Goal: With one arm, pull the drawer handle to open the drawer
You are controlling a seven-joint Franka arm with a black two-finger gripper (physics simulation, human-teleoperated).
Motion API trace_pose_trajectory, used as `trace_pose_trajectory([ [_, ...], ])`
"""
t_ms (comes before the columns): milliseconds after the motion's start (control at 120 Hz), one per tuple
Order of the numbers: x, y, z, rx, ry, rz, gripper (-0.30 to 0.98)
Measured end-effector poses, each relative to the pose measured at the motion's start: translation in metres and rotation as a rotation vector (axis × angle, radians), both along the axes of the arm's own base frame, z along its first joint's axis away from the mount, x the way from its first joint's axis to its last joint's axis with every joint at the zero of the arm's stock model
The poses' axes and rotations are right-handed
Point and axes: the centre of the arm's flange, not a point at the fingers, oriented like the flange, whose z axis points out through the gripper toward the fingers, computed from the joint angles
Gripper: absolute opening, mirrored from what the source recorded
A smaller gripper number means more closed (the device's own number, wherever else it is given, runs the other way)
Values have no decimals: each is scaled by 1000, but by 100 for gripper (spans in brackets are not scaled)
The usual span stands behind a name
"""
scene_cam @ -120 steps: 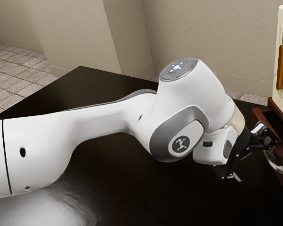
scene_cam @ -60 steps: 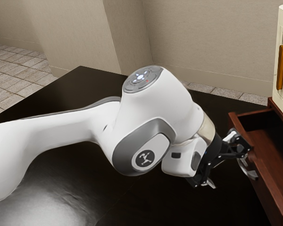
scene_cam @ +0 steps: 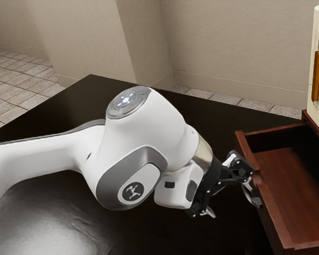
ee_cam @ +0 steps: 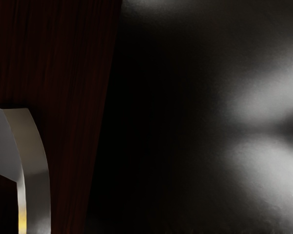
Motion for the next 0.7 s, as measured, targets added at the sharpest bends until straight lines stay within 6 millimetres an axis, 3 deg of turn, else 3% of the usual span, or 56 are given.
trace_pose_trajectory([
  [700,-28,31,-2,-11,-24,52,68],
])
